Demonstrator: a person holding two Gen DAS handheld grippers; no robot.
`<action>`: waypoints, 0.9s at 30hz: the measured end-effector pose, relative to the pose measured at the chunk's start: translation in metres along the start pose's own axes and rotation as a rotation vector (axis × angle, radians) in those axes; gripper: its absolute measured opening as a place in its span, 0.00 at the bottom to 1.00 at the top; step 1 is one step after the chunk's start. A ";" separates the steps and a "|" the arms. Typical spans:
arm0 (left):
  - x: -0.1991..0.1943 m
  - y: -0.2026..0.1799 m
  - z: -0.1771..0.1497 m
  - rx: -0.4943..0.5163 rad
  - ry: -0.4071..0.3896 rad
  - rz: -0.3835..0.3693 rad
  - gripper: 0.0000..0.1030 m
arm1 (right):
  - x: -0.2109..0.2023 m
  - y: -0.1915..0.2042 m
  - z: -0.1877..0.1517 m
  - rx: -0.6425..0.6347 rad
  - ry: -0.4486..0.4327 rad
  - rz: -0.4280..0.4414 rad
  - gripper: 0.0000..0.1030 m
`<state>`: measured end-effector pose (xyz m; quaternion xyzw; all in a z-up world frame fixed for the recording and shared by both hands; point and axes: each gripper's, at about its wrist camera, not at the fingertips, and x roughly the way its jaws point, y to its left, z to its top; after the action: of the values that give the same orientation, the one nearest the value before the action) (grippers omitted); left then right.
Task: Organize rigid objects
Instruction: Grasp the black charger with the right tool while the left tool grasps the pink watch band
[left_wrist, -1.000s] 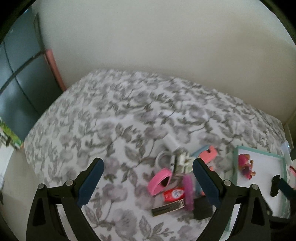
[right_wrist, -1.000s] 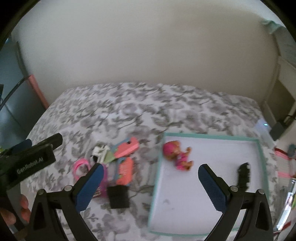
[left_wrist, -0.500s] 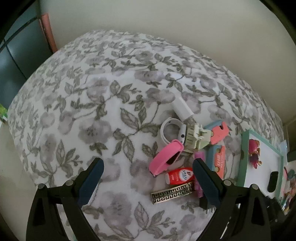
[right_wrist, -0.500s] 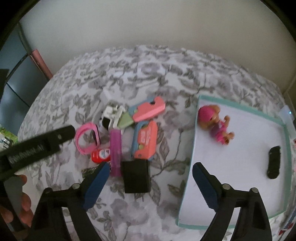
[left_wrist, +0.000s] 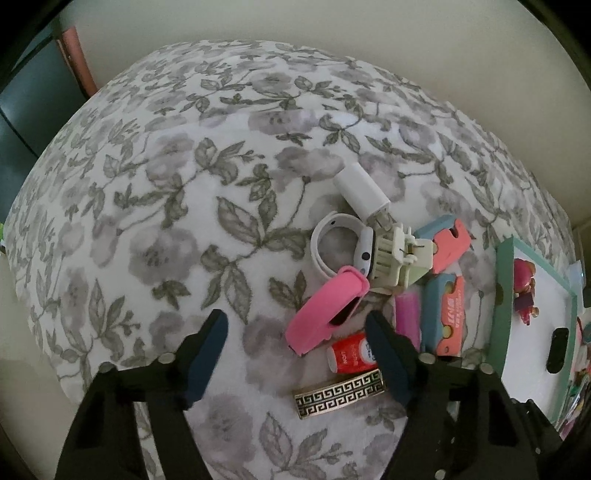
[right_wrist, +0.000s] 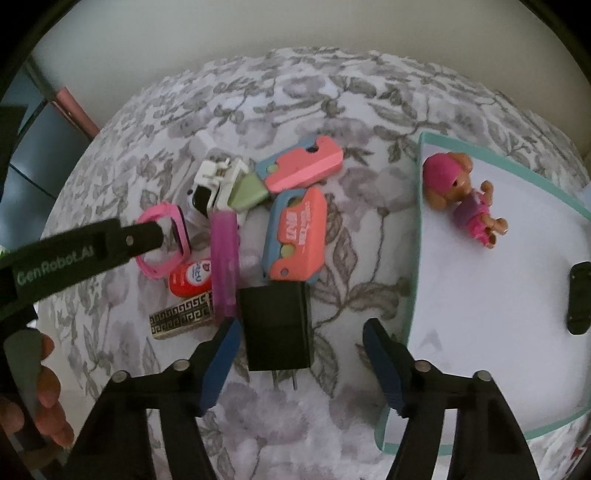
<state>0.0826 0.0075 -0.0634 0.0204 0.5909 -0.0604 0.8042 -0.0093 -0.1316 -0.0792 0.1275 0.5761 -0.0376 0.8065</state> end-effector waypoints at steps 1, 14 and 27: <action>0.002 -0.001 0.001 0.002 0.003 0.000 0.69 | 0.002 0.001 -0.001 -0.004 0.006 0.001 0.65; 0.019 -0.011 0.004 0.028 0.027 -0.029 0.38 | 0.004 0.016 -0.002 -0.057 0.027 0.023 0.44; 0.022 -0.011 0.004 0.036 0.020 -0.042 0.31 | 0.017 0.019 -0.003 -0.072 0.038 0.000 0.42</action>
<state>0.0910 -0.0057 -0.0829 0.0229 0.5982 -0.0879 0.7961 -0.0024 -0.1112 -0.0934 0.0990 0.5924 -0.0147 0.7994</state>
